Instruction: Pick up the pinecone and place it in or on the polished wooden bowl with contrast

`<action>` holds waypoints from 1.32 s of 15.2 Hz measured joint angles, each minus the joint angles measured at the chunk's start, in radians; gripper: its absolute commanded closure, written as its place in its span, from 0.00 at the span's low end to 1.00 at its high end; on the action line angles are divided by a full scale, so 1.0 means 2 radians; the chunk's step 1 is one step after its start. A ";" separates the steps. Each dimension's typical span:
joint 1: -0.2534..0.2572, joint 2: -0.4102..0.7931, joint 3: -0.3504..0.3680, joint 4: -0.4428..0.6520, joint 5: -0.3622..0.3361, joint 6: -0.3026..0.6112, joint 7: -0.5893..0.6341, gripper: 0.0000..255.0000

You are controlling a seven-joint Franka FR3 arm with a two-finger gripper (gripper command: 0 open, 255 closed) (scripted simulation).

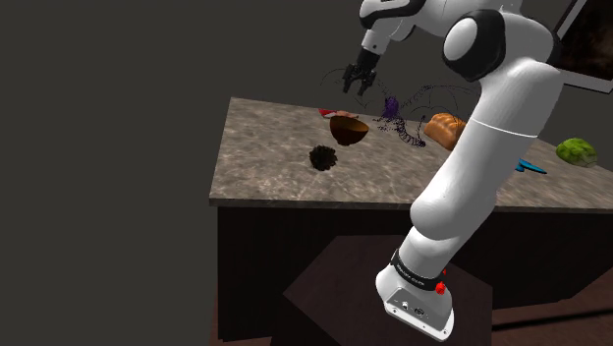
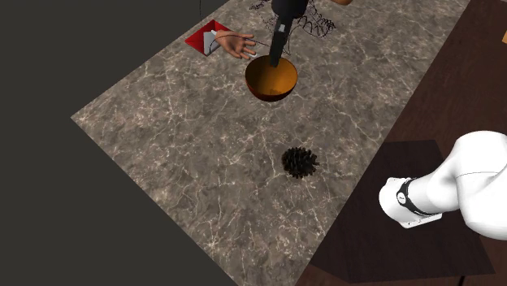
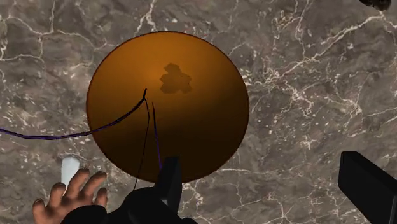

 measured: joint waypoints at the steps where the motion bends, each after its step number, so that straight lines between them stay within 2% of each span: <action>1: 0.003 -0.008 0.002 -0.023 0.011 0.020 0.015 0.00; 4: 0.012 -0.038 0.011 -0.097 0.044 0.080 0.059 0.00; 6: 0.015 -0.047 0.014 -0.121 0.055 0.102 0.071 0.00; 12: 0.019 -0.037 0.018 -0.151 0.068 0.143 0.069 0.00; 19: 0.020 -0.035 0.019 -0.157 0.070 0.152 0.068 0.00; 20: 0.020 -0.035 0.019 -0.157 0.070 0.152 0.068 1.00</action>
